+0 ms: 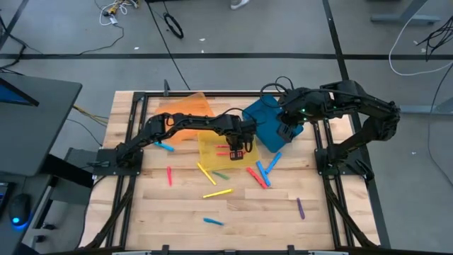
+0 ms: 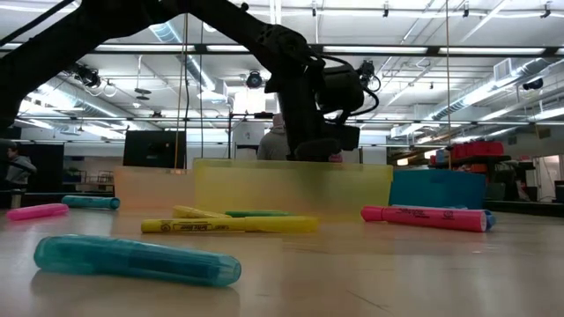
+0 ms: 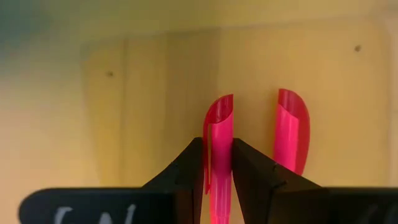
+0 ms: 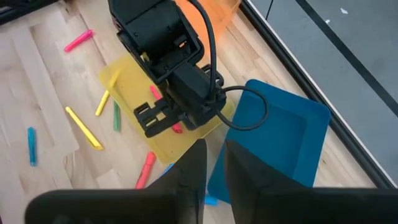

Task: Pick & Place Markers
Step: Put the medium pink highlighter pen into the yellow bin, then put the pink pen into the orange bin

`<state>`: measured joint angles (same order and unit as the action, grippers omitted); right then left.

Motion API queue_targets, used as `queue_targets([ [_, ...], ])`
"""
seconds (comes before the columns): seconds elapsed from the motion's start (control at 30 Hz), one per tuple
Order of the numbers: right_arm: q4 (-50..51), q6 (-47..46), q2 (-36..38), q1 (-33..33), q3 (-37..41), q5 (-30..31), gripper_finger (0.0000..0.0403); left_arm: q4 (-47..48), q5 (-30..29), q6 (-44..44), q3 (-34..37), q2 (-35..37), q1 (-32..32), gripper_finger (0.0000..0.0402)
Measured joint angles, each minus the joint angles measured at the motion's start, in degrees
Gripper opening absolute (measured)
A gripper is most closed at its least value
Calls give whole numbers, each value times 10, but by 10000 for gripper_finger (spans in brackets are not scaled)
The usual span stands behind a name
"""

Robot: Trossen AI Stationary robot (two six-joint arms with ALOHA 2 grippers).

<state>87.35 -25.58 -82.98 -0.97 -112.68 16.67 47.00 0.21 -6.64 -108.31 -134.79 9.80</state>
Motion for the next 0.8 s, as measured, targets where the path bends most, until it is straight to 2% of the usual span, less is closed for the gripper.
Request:
queue_targets([
  [0.3, -3, 4, 0, 0, 0, 0, 56, 4, 2, 16, 0, 0, 0, 81],
  [0.47, -10, 6, 0, 0, 0, 0, 56, 13, 21, 31, 0, 0, 0, 116],
  [0.67, -10, 8, 0, 0, 0, 0, 56, 38, 19, 30, 1, 13, -1, 165],
  [0.8, -11, 9, 0, 0, 0, 0, 56, 53, 10, 27, -15, 25, 0, 184],
])
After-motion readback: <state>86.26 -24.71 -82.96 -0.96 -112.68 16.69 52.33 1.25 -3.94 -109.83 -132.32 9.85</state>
